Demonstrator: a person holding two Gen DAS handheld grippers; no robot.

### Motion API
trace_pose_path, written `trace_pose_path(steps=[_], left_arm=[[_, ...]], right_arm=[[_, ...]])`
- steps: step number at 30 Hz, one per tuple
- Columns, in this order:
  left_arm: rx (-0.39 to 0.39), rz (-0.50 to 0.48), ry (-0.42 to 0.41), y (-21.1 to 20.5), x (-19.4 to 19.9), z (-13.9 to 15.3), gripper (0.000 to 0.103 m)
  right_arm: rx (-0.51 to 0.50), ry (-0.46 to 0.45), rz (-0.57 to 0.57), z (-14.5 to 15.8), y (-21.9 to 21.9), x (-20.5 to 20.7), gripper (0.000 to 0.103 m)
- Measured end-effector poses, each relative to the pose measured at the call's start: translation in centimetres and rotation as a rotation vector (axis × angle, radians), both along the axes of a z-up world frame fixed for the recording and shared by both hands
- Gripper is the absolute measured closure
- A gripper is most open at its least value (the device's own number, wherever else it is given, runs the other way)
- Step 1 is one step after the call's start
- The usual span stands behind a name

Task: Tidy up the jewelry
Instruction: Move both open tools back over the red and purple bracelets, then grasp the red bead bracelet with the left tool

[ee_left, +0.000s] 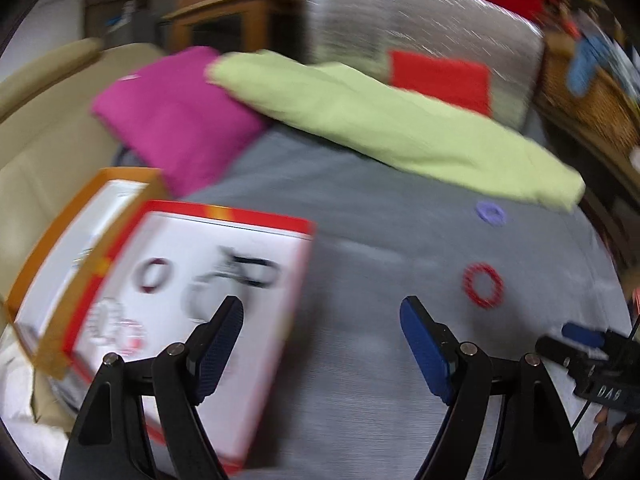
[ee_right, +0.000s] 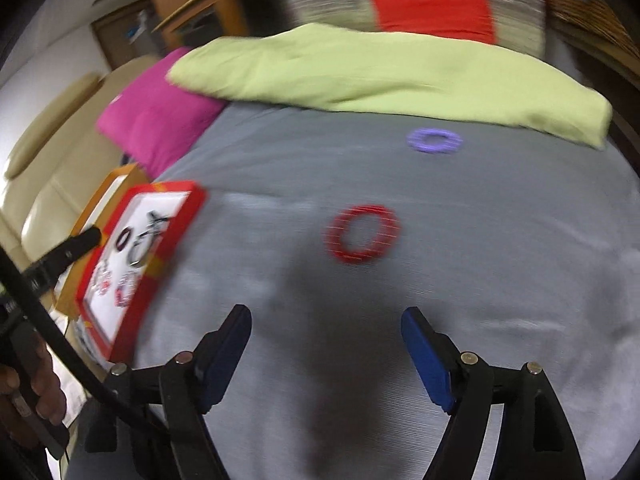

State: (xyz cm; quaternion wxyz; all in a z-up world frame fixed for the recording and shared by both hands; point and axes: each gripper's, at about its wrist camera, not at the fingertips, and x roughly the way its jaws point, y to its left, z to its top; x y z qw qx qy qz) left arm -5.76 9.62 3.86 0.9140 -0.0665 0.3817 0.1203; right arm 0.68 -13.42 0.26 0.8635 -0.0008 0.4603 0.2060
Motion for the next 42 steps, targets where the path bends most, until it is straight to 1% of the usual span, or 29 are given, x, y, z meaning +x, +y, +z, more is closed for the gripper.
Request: trace_pose_path(steps=[2,5,8,10,12,14,15,16,17,18,19,20,21,23,25,27,28,29,30,32,34,35,37,39,41,42], left_arm=[[0.013,-0.064,0.042,-3.4,2.0,-1.0,0.022],[-0.006,-0.133,0.090,-7.0,4.5,-2.3,0.022],[-0.039,-0.157,0.119,-9.4,7.2,-3.4,0.022],[-0.036,-0.158,0.134,-10.4,8.9,-4.0,0.022],[-0.028,-0.163,0.155,-11.4,10.8,-4.8,0.022],[-0.031,-0.171,0.160,-11.8,12.3,-5.4,0.022],[-0.026,-0.172,0.163,-11.8,12.7,-5.6,0.024],[-0.016,-0.178,0.165,-12.0,13.2,-6.0,0.029],[-0.010,-0.188,0.173,-12.1,13.5,-6.6,0.052],[-0.011,-0.198,0.192,-12.0,13.7,-7.2,0.092],[-0.017,-0.203,0.215,-11.8,13.9,-7.9,0.092],[-0.024,-0.207,0.206,-11.7,13.8,-8.4,0.093],[-0.012,-0.215,0.178,-11.7,13.5,-8.5,0.093],[0.038,-0.247,0.141,-12.2,12.6,-8.6,0.093],[0.040,-0.261,0.116,-12.1,12.1,-8.8,0.093],[-0.004,-0.259,0.112,-11.6,11.8,-8.6,0.094],[-0.048,-0.252,0.118,-11.0,12.0,-8.5,0.094],[-0.076,-0.248,0.123,-10.6,12.3,-8.5,0.094],[-0.097,-0.246,0.129,-10.2,12.5,-8.7,0.093],[-0.107,-0.248,0.134,-10.1,12.7,-8.8,0.093],[-0.087,-0.246,0.134,-10.3,12.8,-8.8,0.093],[-0.069,-0.247,0.134,-10.6,12.9,-8.8,0.093],[-0.048,-0.247,0.135,-11.0,13.2,-8.8,0.093],[-0.055,-0.247,0.140,-10.8,13.2,-8.8,0.093],[-0.075,-0.248,0.145,-10.5,13.5,-8.8,0.091],[-0.096,-0.246,0.147,-10.2,13.7,-8.8,0.090]], right_arm=[[0.011,-0.006,-0.053,-0.4,-3.0,0.3,0.023],[0.035,-0.005,-0.112,-1.1,-6.2,0.7,0.023],[0.063,-0.006,-0.159,-1.8,-8.6,1.4,0.023],[0.079,-0.004,-0.180,-2.0,-9.3,1.7,0.023],[0.103,-0.010,-0.183,-2.0,-10.0,2.0,0.023],[0.115,-0.019,-0.181,-2.0,-10.0,2.2,0.023],[0.120,-0.021,-0.178,-2.1,-10.0,2.3,0.023],[0.123,-0.020,-0.177,-2.1,-9.9,2.5,0.023],[0.123,-0.020,-0.182,-2.2,-10.0,2.7,0.023],[0.122,-0.021,-0.188,-2.2,-10.0,2.7,0.023],[0.124,-0.020,-0.196,-2.3,-10.1,2.9,0.023],[0.128,-0.020,-0.205,-2.3,-10.1,3.0,0.023],[0.133,-0.019,-0.213,-2.3,-10.5,3.0,0.023],[0.150,-0.015,-0.224,-2.0,-10.8,3.4,0.023],[0.148,-0.011,-0.232,-1.7,-10.8,4.2,0.023],[0.102,-0.006,-0.222,-1.4,-10.0,6.0,0.023],[0.086,0.001,-0.222,-1.2,-9.6,7.2,0.024],[0.086,0.015,-0.219,-1.0,-9.0,8.8,0.024],[0.090,0.039,-0.219,-0.7,-8.3,10.9,0.027],[0.075,0.063,-0.220,-0.1,-6.9,14.0,0.036],[0.010,0.083,-0.204,0.2,-4.8,17.6,0.037],[-0.024,0.111,-0.215,-0.1,-3.7,19.9,0.038],[-0.056,0.154,-0.231,-0.6,-2.5,22.5,0.042],[-0.129,0.168,-0.257,-1.3,-1.2,25.0,0.047],[-0.209,0.183,-0.279,-2.5,-0.2,26.7,0.047],[-0.229,0.205,-0.283,-3.2,0.2,27.3,0.051]])
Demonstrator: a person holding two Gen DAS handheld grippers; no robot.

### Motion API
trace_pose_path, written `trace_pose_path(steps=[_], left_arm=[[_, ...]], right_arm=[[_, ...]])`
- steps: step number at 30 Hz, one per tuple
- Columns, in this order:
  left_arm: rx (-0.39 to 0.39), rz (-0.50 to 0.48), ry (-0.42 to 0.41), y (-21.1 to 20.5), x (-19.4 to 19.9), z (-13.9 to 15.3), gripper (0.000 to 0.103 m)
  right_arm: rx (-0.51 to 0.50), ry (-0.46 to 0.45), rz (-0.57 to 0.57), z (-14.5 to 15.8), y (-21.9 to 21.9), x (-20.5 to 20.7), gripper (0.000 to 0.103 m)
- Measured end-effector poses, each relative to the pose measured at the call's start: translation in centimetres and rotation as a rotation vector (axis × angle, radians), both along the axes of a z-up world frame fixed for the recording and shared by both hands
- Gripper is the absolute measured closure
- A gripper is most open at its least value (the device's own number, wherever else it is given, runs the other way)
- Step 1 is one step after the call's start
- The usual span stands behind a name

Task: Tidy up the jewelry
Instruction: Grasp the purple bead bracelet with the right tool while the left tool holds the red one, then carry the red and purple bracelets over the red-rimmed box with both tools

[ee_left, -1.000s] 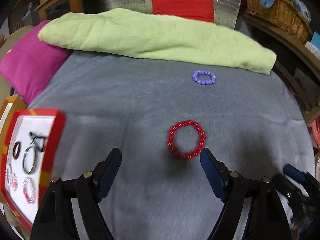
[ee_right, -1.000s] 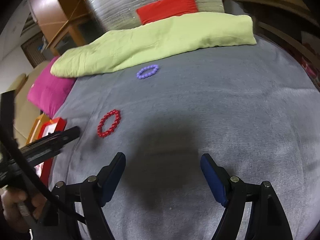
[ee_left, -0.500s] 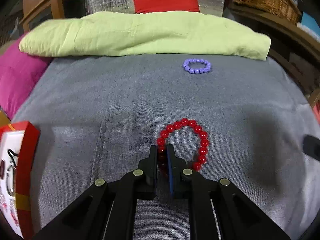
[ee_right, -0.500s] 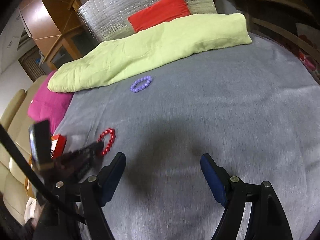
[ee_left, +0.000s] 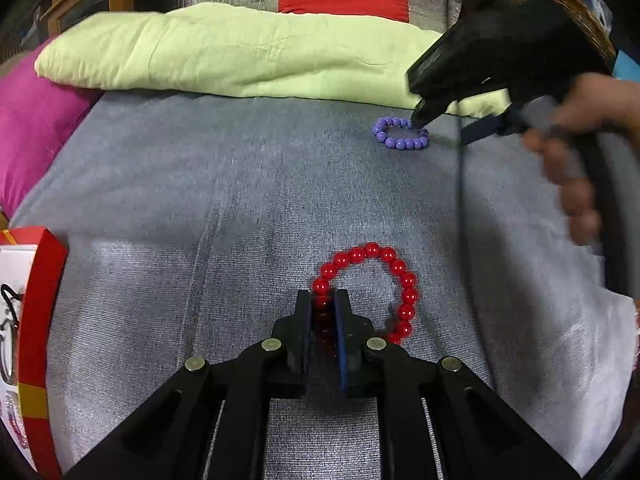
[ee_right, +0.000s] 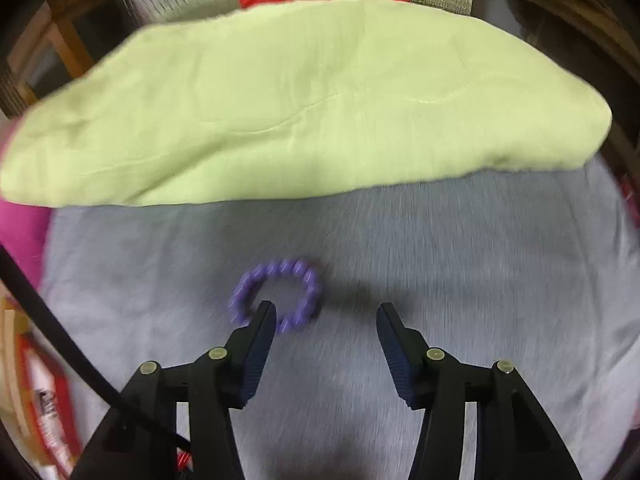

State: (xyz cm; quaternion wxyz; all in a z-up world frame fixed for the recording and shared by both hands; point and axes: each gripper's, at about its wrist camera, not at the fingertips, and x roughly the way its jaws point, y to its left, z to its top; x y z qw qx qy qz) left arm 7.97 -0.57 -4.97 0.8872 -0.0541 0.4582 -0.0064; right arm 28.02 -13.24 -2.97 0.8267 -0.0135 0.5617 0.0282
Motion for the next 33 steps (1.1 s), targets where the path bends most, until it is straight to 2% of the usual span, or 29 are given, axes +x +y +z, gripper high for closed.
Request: trace_pose_path(steps=[2,3,5,8,13,20,23,25,33], left_arm=[[-0.026,0.003,0.007,0.4,0.3,0.0,0.089],[-0.031,0.003,0.008,0.5,0.4,0.0,0.089],[-0.044,0.008,0.013,0.6,0.5,0.1,0.089],[-0.011,-0.001,0.008,0.2,0.6,0.1,0.094],[-0.020,-0.009,-0.003,0.0,0.7,0.1,0.094],[-0.048,-0.031,-0.079,-0.2,-0.9,1.7,0.094],[-0.095,-0.052,-0.115,0.1,-2.3,3.0,0.094],[-0.054,-0.058,-0.140,-0.2,-3.2,3.7,0.094],[-0.084,-0.068,-0.147,-0.2,-7.8,5.4,0.094]], right_arm=[[-0.043,0.033,0.002,-1.4,0.6,0.5,0.061],[-0.068,0.015,0.018,-1.2,1.1,0.3,0.068],[-0.095,0.020,0.065,-0.9,1.9,-0.3,0.093],[-0.104,0.025,0.070,-0.6,0.7,-2.0,0.093],[-0.053,0.011,0.062,0.2,-3.4,-7.1,0.093],[0.125,-0.091,0.025,3.5,-10.3,-17.2,0.093],[0.217,-0.122,0.019,4.6,-12.2,-20.4,0.093],[0.261,-0.132,0.021,5.1,-12.3,-21.3,0.093],[0.391,-0.158,0.060,6.1,-11.7,-25.5,0.093]])
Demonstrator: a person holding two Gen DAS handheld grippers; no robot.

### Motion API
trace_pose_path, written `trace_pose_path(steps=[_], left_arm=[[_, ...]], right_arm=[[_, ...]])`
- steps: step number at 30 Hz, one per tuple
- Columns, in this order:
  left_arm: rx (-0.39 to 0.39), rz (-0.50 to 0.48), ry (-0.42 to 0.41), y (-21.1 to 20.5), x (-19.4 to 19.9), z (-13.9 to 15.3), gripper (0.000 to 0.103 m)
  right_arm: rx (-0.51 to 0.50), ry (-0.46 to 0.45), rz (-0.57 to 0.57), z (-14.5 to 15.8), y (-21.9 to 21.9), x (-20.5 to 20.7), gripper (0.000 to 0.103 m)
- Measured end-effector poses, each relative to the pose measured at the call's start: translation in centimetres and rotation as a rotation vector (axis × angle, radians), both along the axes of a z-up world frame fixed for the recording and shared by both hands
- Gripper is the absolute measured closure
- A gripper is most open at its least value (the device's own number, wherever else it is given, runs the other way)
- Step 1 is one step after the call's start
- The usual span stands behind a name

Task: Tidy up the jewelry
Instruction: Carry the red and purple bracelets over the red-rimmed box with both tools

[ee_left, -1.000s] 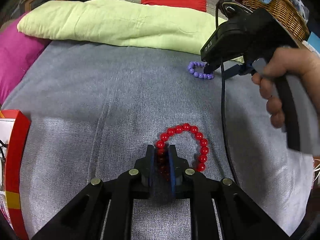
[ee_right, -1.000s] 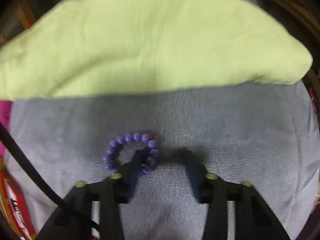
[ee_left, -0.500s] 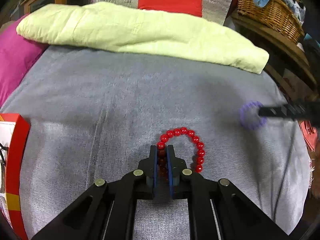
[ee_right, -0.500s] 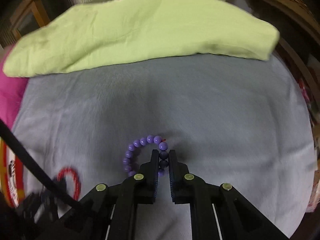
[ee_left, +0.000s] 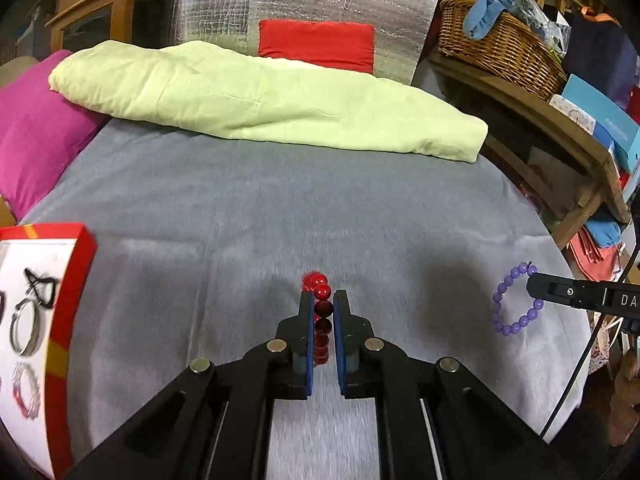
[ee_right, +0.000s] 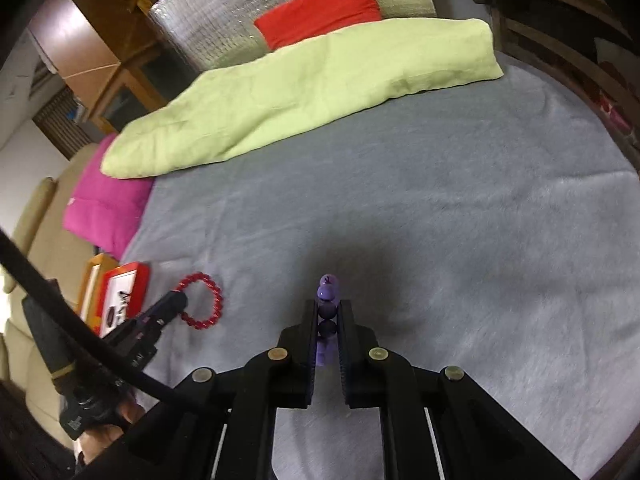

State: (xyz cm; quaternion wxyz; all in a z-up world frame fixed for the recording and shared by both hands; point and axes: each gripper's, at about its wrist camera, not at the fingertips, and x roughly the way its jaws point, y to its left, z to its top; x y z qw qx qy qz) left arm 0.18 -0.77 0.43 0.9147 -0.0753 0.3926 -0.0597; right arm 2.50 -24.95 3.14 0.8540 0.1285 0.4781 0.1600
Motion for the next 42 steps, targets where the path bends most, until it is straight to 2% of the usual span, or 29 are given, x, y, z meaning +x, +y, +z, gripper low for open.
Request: trace_pose_path(steps=[13,26,42], left_arm=[[0.076,-0.012,-0.073,-2.0,-4.8,3.7,0.094],[0.111,0.033,-0.045,-3.3,-6.2,3.3,0.094],[0.106,0.089,-0.026,-1.5,-6.6,3.1,0.094]], right_arm=[[0.066,-0.039,0.030,0.8,0.4,-4.1,0.093],[0.015,-0.063,0.035,0.9,0.5,-6.0,0.093],[-0.035,-0.072,0.075,0.8,3.0,-6.3,0.093]])
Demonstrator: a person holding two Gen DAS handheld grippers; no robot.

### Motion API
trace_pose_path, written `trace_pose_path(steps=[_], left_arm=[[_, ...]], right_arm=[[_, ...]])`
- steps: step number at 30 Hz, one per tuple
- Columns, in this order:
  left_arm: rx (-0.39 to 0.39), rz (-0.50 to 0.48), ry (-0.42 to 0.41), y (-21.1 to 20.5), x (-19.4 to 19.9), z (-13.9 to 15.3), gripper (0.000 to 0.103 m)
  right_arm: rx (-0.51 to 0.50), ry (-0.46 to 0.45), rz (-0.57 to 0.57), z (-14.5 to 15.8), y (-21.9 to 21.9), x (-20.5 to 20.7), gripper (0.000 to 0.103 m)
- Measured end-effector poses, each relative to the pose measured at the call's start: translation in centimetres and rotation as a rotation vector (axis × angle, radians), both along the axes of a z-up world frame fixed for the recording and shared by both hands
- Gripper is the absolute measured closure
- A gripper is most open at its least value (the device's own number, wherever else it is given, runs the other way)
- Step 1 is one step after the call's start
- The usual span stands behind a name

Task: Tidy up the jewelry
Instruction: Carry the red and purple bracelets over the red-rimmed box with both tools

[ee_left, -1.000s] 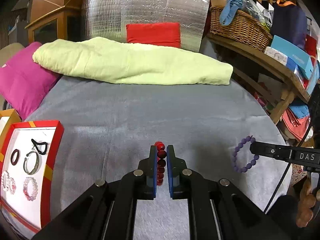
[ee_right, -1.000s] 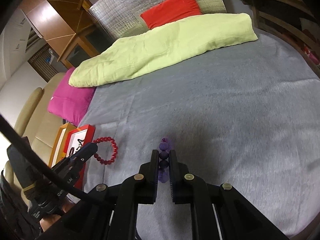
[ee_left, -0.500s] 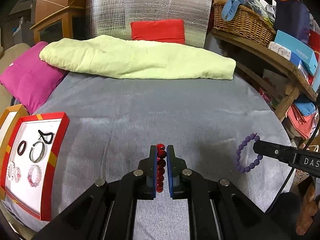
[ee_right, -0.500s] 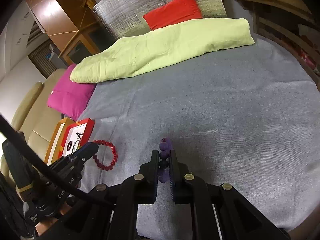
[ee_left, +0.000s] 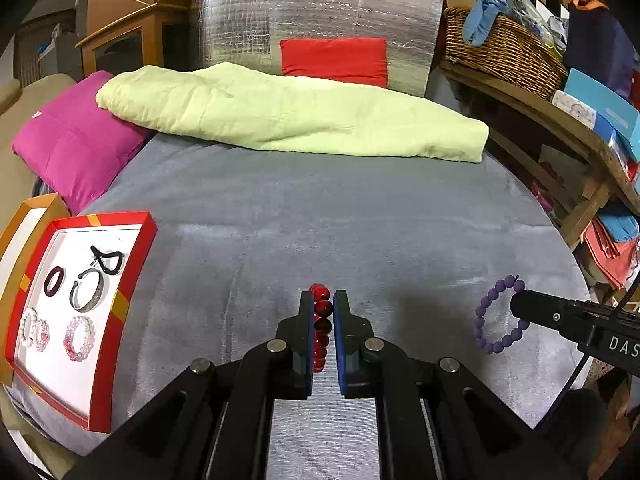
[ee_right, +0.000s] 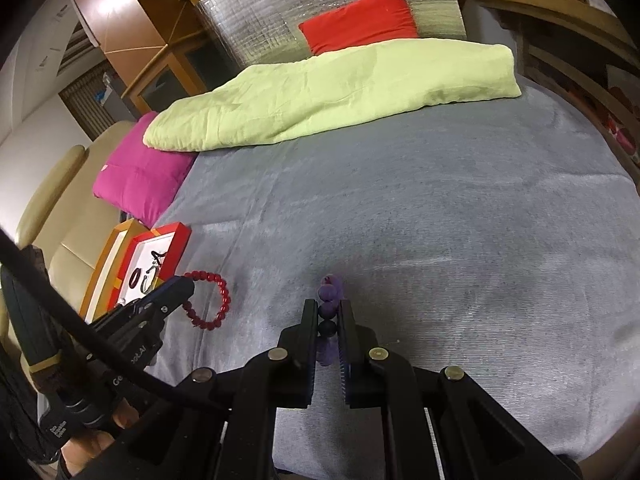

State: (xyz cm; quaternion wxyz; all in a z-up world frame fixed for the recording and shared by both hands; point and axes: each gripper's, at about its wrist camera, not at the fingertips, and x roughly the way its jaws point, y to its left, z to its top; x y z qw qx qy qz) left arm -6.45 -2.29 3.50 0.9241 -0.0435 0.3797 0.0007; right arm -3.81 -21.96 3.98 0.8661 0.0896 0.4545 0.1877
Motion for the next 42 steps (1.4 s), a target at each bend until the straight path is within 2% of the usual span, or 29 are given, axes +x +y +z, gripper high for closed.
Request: trace_pose_path(steps=[25,33,42], left_arm=[[-0.024,0.044,0.005,1.7,-0.4,-0.2,0.094],[-0.043,0.100,-0.006,4.7,-0.8,0.1,0.094],[-0.047,0.224,-0.012,11.2,-1.5,0.5,0.094]], right_arm=[[-0.021,-0.001,0.036,-0.4,1.9,0.0,0.093],[-0.031,-0.014,0.101,0.4,5.1,0.1,0.093],[-0.044,-0.017,0.205,0.7,11.2,0.7,0.093]])
